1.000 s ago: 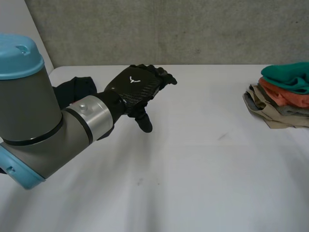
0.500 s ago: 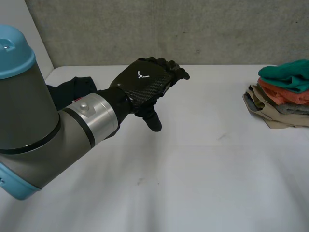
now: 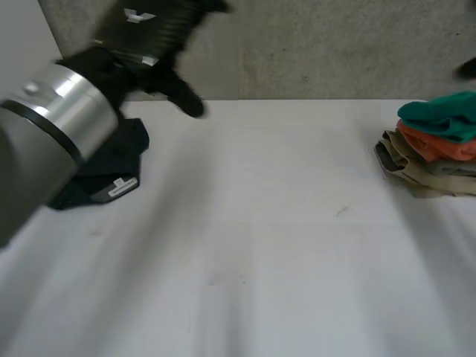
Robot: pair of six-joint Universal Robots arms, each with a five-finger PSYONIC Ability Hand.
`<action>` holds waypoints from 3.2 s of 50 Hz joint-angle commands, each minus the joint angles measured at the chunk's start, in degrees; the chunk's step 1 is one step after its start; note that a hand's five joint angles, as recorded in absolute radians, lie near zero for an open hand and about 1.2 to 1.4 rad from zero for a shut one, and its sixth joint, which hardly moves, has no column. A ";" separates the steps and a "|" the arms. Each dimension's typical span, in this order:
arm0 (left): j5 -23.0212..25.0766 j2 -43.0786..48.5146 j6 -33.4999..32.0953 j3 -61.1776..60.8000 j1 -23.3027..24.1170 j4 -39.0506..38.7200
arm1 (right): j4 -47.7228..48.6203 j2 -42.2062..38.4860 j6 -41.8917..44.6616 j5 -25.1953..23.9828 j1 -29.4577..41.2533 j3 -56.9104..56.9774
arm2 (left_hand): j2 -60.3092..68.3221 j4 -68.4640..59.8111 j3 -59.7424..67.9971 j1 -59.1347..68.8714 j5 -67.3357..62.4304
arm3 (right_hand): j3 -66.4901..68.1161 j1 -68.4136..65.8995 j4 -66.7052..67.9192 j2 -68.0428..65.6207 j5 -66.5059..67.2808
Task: Fold the laundry.
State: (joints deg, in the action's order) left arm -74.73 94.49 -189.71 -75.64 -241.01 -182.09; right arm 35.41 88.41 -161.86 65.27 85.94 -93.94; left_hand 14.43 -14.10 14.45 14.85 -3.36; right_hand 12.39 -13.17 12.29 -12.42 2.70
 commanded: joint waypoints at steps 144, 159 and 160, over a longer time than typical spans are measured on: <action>6.87 25.83 -31.34 -13.66 -17.65 -7.48 | -46.48 -14.41 2.98 25.96 30.07 8.26 | 12.76 -13.09 12.74 12.35 -13.84 | -2.39 3.17 -2.29 2.42 -2.70; 8.28 37.43 -31.69 -3.29 -14.93 -7.75 | -32.34 -16.50 -4.08 25.52 41.06 -3.26 | 30.41 -30.74 30.39 30.00 -31.49 | 4.75 -3.97 4.85 -4.72 4.44; 8.28 37.87 -31.86 -3.03 -14.75 -7.84 | -31.64 -17.21 -3.99 26.04 41.32 -3.18 | 30.93 -31.26 30.91 30.52 -32.01 | 5.26 -4.48 5.36 -5.23 4.95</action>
State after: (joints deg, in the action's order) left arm -66.31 129.81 -221.36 -81.27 -256.57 -189.59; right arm -2.24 75.74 -166.70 89.34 123.98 -96.02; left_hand 35.93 -44.68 35.92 36.75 -25.84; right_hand 12.87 -13.23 12.88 -12.61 3.30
